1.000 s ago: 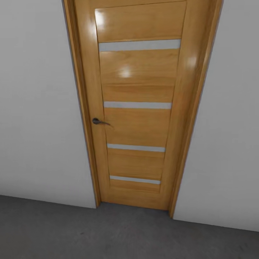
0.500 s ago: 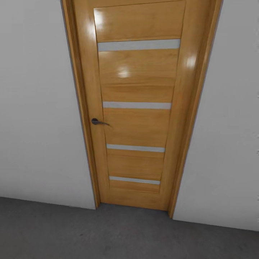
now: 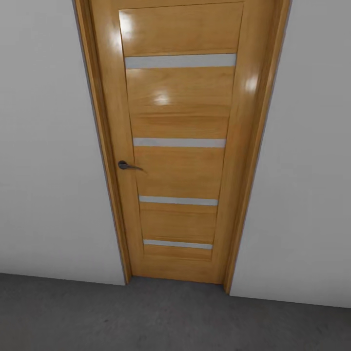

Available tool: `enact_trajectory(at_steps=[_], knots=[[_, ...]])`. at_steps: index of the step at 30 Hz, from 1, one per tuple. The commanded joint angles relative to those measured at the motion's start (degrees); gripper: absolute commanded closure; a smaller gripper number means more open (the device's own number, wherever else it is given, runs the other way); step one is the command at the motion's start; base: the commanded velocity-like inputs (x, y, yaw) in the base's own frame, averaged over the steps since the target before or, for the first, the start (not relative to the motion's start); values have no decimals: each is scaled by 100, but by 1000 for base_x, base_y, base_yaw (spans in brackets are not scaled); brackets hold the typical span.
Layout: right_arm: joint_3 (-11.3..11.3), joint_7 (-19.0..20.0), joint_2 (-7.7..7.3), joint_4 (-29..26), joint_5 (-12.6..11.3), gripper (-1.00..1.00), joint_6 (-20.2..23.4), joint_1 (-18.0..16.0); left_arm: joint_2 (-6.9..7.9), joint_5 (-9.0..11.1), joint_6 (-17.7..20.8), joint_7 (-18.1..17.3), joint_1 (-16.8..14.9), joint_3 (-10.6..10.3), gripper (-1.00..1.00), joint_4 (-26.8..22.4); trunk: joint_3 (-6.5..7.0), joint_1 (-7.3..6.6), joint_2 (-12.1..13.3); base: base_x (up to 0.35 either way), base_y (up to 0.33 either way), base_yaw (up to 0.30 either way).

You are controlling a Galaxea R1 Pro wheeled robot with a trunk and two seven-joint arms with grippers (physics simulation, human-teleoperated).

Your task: Move the two storage containers from the living room to the garage. In the garage, place one container on the floor and stack the other container on top of it (either order is fine).

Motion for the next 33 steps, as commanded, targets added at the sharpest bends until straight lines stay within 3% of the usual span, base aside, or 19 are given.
enact_trajectory(at_steps=[1, 4, 5, 7, 18, 21, 23, 24, 25, 27, 30, 32, 33], knots=[[1, -27, -1, 352, 69, -100, -383, 12, -8, 14, -4, 5, 3, 16, -100, -19, -5, 0, -3, 0, 0, -3], [1, -27, -2, 934, 72, -100, -1154, 27, -8, 15, -45, 5, 7, 17, -100, -18, -5, 0, -3, 0, 0, -2], [1, -29, -2, 1234, 59, -100, -1709, 44, -5, 21, -62, 5, 6, 18, -100, -18, -5, 0, -3, 0, 0, 0], [1, -32, -2, 1476, 46, -100, -2376, 99, 4, 27, -78, 5, 4, 23, -100, -17, -5, 0, -3, 0, 0, 0], [1, -19, -10, 1714, 40, -100, -3726, 824, 2, 8, -154, 100, 2, -8, -100, -151, -5, 0, -3, 0, 0, 0], [1, -19, -9, 1717, 40, -100, -4179, 1046, 4, 9, -47, 122, -31, -13, -100, -502, -5, 0, -3, 0, 0, 0], [1, -19, -5, 1718, 36, -100, -4660, 1207, -26, 10, 315, 127, -119, -22, -100, -1044, -5, 0, -3, 0, 0, 0], [1, -19, -4, 1718, 34, -100, -4859, 1265, -96, 13, 730, 129, -227, -48, -100, -1570, -5, 0, -3, 0, 0, 0], [1, -18, 1, 1718, 33, -100, -4977, 1301, -280, 12, 1342, 139, -491, -153, -100, -2249, -5, 0, -3, 0, 0, 0], [1, -18, 3, 1718, 32, -100, -5014, 1313, -455, -15, 1772, 146, -817, -264, -100, -2628, -5, 0, -3, 0, 0, 0], [7, -23, 9, 1712, 38, -100, -5038, 1322, -772, -223, 2471, 143, -1819, -449, -100, -2870, -5, 0, -3, 0, 0, 0], [8, -28, 14, 1711, 39, -100, -5038, 1323, -851, -273, 2606, 141, -2154, -477, -100, -2814, -5, 0, -3, 0, 0, 0], [9, -31, 17, 1711, 40, -100, -5037, 1324, -927, -305, 2697, 140, -2488, -495, -100, -2706, -5, 0, -3, 0, 0, 0]])
